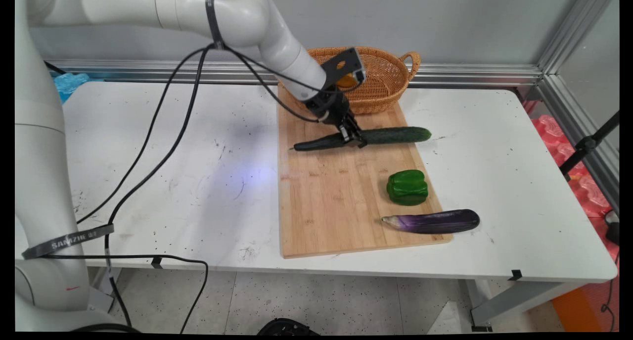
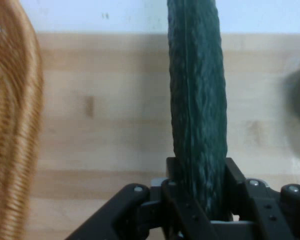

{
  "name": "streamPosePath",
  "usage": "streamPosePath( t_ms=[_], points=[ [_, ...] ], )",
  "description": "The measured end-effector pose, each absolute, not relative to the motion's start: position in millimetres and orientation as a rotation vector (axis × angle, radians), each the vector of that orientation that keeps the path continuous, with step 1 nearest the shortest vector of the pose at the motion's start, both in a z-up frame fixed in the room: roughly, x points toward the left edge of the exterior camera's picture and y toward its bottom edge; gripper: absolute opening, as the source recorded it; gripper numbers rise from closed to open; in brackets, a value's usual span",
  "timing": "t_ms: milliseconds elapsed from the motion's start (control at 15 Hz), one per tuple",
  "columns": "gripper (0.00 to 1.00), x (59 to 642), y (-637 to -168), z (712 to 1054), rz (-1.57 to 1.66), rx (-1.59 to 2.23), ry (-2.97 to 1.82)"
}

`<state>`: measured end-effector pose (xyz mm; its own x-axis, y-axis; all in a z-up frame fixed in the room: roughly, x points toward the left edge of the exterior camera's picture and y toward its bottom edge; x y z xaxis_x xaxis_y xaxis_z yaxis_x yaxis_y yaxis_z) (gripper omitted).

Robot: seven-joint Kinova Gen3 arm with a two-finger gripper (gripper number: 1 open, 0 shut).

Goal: Place the picked object in the vegetable basket

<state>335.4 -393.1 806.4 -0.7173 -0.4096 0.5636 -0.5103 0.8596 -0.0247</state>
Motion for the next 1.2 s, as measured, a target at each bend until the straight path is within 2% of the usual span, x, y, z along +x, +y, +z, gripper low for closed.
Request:
streamPosePath(
  t_ms=[600, 1200],
  points=[
    [0.00, 341.0, -440.7, 868.3, 0.334, 0.616, -2.429],
    [0.00, 358.1, -487.4, 879.5, 0.447, 0.603, -2.430]
  ],
)
